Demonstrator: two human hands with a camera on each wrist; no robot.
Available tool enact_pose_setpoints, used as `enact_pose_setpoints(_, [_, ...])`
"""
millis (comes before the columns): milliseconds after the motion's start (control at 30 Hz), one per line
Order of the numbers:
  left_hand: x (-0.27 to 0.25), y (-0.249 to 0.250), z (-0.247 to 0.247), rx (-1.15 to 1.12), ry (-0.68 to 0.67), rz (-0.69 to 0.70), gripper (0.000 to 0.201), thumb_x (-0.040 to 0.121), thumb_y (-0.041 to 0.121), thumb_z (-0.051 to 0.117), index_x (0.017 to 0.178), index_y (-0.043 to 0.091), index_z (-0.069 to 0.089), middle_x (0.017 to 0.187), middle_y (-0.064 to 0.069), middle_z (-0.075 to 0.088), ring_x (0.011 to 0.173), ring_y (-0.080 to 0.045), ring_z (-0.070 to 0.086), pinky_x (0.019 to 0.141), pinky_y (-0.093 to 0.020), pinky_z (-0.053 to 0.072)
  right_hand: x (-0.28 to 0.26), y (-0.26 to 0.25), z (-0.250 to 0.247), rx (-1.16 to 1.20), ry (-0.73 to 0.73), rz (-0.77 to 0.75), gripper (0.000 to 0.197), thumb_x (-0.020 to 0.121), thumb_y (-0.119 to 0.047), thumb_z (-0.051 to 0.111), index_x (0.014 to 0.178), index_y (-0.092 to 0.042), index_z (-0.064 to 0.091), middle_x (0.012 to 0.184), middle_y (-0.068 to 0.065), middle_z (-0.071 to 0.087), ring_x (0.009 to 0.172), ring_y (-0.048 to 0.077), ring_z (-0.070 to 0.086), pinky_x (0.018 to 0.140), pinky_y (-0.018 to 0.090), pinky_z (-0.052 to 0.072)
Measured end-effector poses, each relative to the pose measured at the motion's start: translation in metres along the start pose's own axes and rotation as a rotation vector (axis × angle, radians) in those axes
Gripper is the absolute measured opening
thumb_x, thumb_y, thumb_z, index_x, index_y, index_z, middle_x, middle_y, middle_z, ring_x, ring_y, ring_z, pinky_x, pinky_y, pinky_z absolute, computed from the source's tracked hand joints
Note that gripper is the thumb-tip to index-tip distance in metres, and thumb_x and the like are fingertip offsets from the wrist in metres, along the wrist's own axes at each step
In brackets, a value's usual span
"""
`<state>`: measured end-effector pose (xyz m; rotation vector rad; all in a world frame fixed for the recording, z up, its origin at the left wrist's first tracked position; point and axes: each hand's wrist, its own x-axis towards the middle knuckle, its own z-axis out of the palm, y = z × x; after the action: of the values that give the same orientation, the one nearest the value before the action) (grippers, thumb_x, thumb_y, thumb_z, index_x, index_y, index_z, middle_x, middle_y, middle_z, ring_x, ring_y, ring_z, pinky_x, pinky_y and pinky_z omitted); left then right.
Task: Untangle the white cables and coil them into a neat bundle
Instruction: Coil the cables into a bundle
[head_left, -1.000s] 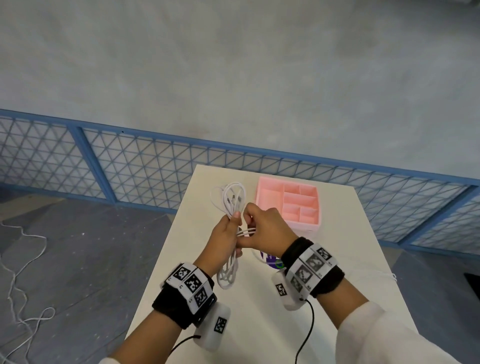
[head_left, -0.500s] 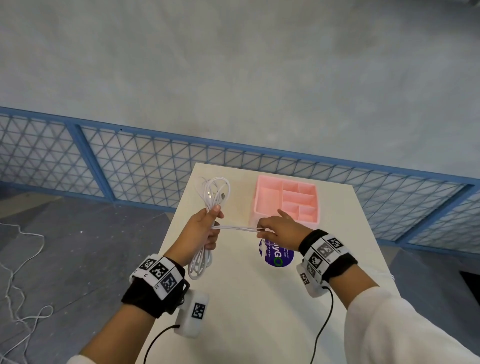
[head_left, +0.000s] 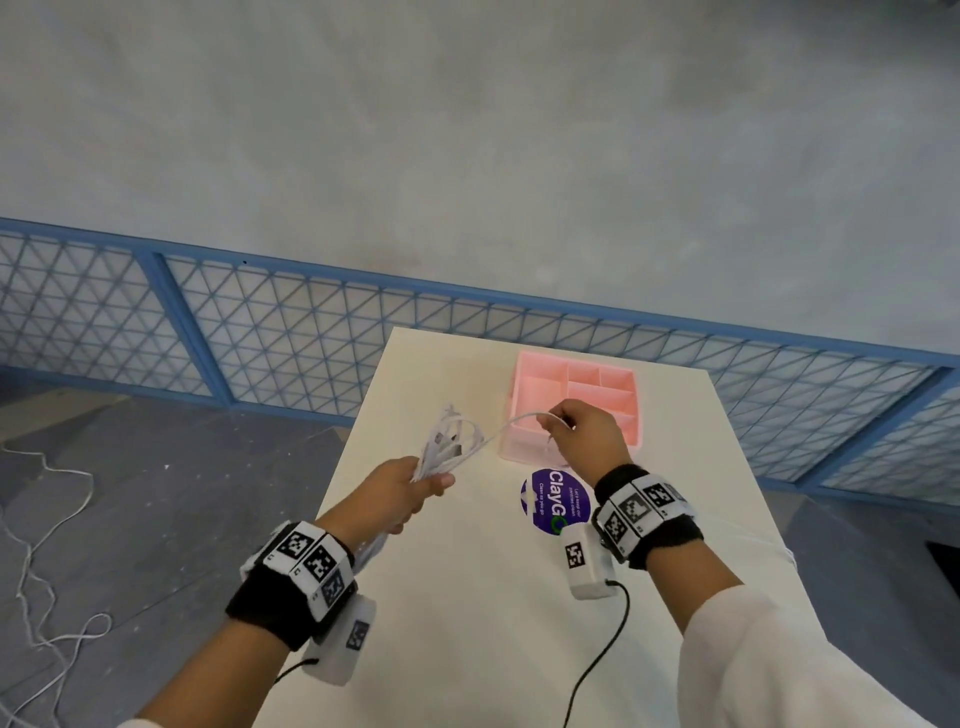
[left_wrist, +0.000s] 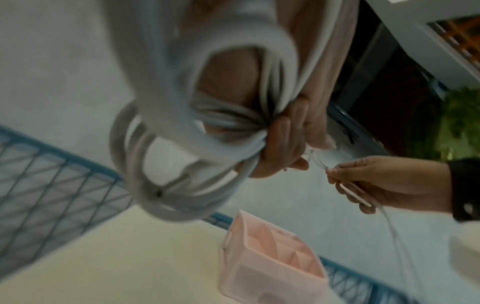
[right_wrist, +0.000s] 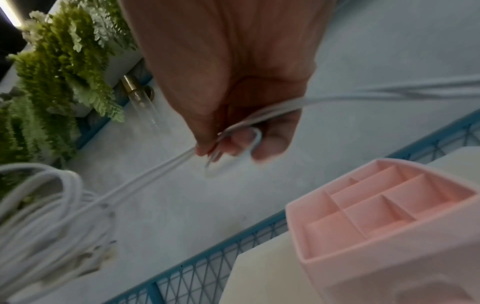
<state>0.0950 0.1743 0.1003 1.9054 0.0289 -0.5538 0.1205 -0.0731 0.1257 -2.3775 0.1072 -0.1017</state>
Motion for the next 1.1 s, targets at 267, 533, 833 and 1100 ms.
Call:
enact_pose_setpoints(267, [0.014, 0.0, 0.027, -0.27, 0.167, -0.132, 0.03, 0.094, 0.038, 0.046, 0.08, 0.011, 0.04, 0.061, -0.004, 0.037, 0.046, -0.014, 0.029, 0.042, -0.022, 0.027, -0.035, -0.036, 0.037, -0.108, 0.233, -0.2, 0.022, 0.094, -0.023, 0.048, 0.099, -0.012, 0.067, 0.092, 0.007, 0.069, 0.084, 0.026, 0.061, 0.07, 0.03, 0.045])
enact_pose_setpoints(533, [0.007, 0.012, 0.043, -0.701, -0.046, 0.029, 0.061, 0.09, 0.062, 0.025, 0.075, 0.013, 0.059, 0.049, 0.0, 0.035, 0.041, -0.012, 0.031, 0.041, -0.022, 0.028, -0.064, -0.054, 0.07, -0.264, -0.138, -0.361, 0.063, 0.086, -0.006, 0.042, 0.143, -0.028, 0.026, 0.116, 0.013, 0.043, 0.105, 0.029, 0.039, 0.067, 0.036, 0.046])
enact_pose_setpoints(833, [0.003, 0.019, 0.041, -0.633, 0.012, 0.079, 0.036, 0.086, 0.048, 0.054, 0.083, 0.013, 0.046, 0.051, 0.004, 0.025, 0.043, -0.012, 0.026, 0.044, -0.023, 0.029, -0.054, -0.036, 0.052, 0.442, -0.168, -0.237, 0.063, 0.079, 0.0, 0.065, 0.119, -0.04, 0.039, 0.091, 0.0, 0.057, 0.077, 0.004, 0.054, 0.072, 0.017, 0.048])
enact_pose_setpoints(1100, [0.007, 0.017, 0.042, -0.636, 0.101, 0.142, 0.034, 0.09, 0.042, 0.051, 0.076, 0.012, 0.045, 0.059, 0.001, 0.036, 0.044, -0.01, 0.033, 0.045, -0.022, 0.034, -0.058, -0.012, 0.042, 0.442, -0.231, -0.089, 0.028, 0.084, -0.008, 0.064, 0.104, -0.024, 0.053, 0.096, -0.001, 0.064, 0.091, 0.009, 0.06, 0.08, 0.013, 0.046])
